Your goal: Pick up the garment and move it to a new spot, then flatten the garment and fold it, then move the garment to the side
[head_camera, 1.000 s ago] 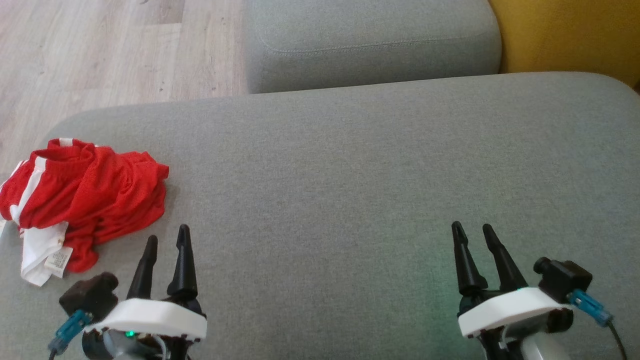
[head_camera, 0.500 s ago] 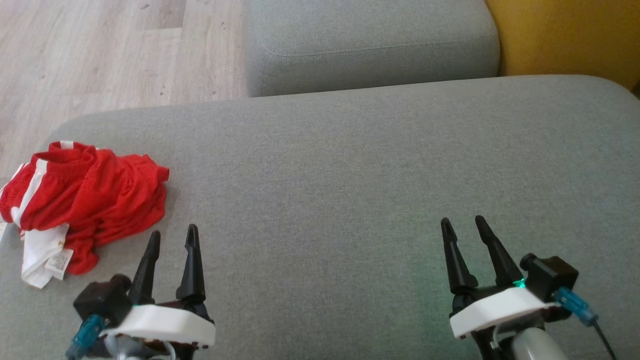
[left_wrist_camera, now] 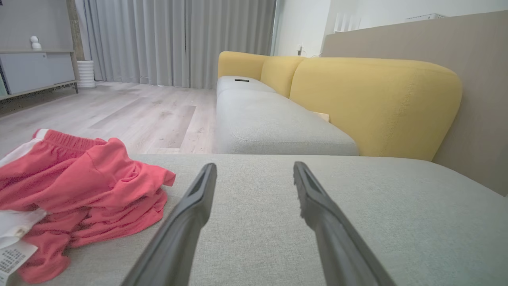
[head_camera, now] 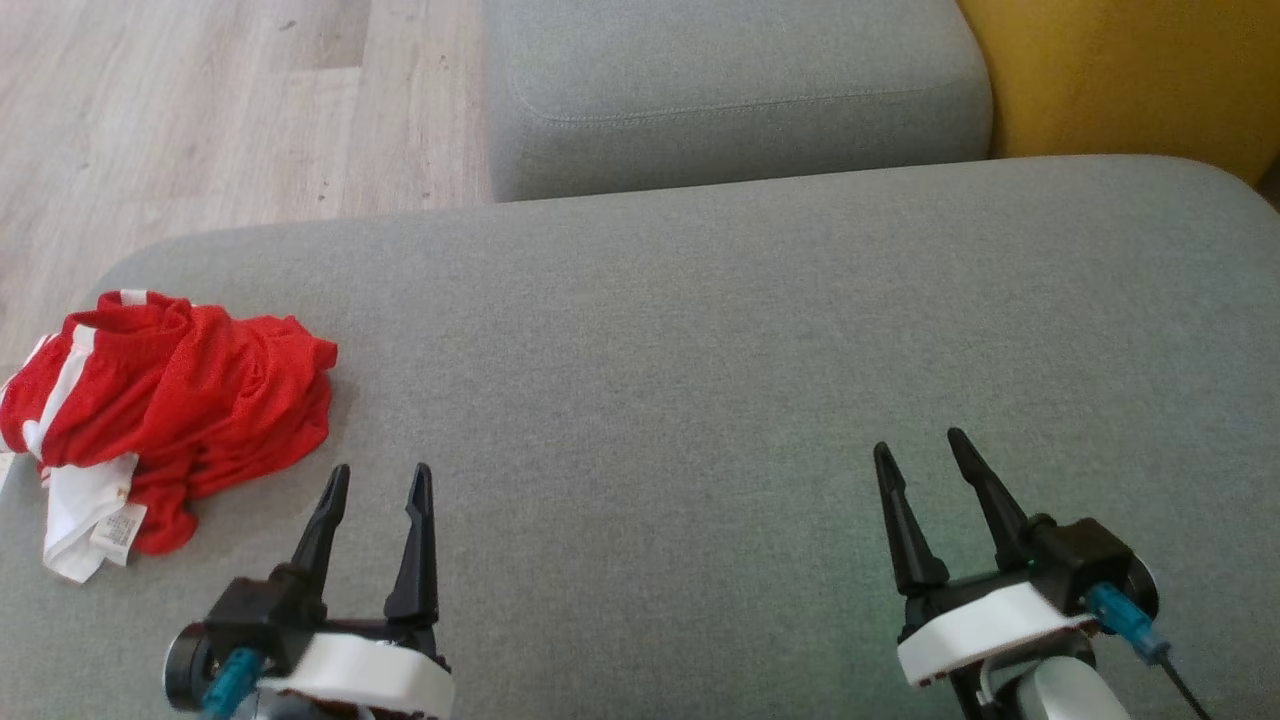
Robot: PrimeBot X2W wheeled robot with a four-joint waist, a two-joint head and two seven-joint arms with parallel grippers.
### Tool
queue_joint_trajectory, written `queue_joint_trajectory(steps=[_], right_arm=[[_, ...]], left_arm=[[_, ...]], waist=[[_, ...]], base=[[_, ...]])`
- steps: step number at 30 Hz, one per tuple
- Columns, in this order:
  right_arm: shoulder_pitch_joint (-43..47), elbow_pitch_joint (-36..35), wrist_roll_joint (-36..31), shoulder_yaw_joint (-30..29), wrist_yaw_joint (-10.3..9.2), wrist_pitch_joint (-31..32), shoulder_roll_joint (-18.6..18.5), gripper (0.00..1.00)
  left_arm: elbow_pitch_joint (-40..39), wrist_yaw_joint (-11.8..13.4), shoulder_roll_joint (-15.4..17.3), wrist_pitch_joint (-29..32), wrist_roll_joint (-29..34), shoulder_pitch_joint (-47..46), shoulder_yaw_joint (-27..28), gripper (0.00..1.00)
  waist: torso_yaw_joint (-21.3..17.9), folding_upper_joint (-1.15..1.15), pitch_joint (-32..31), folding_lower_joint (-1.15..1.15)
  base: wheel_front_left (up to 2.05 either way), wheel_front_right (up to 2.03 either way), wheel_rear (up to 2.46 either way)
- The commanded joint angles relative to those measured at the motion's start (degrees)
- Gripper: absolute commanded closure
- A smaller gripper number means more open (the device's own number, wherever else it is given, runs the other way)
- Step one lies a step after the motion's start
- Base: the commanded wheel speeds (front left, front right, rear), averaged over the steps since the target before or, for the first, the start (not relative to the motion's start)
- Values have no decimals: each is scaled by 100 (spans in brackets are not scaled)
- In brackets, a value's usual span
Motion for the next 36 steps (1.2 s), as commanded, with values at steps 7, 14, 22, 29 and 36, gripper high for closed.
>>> queue_joint_trajectory(steps=[7, 14, 22, 29, 36], right_arm=[[-228, -237, -561, 82, 45, -179, -44, 0], [-231, -239, -563, -27, 45, -179, -44, 0], [-236, -220, -635, -8, 45, -179, -44, 0], [-248, -175, -619, -15, 45, -179, -44, 0], [-178, -147, -578, -33, 45, -179, -44, 0]], left_arm=[[-216, 65, 63, -155, 477, -163, 101, 0], [70, 43, 63, -155, 320, -174, 115, 0], [176, 89, 63, -155, 304, -237, 152, 0], [209, 63, 63, -155, 272, -263, 183, 0], [337, 187, 63, -155, 202, -201, 304, 0]], waist=[[5, 0, -22, 0], [8, 0, -11, 0], [10, 0, 5, 0], [38, 0, -8, 0], [209, 0, -67, 0]], base=[[0, 0, 0], [0, 0, 0], [0, 0, 0], [0, 0, 0], [0, 0, 0]])
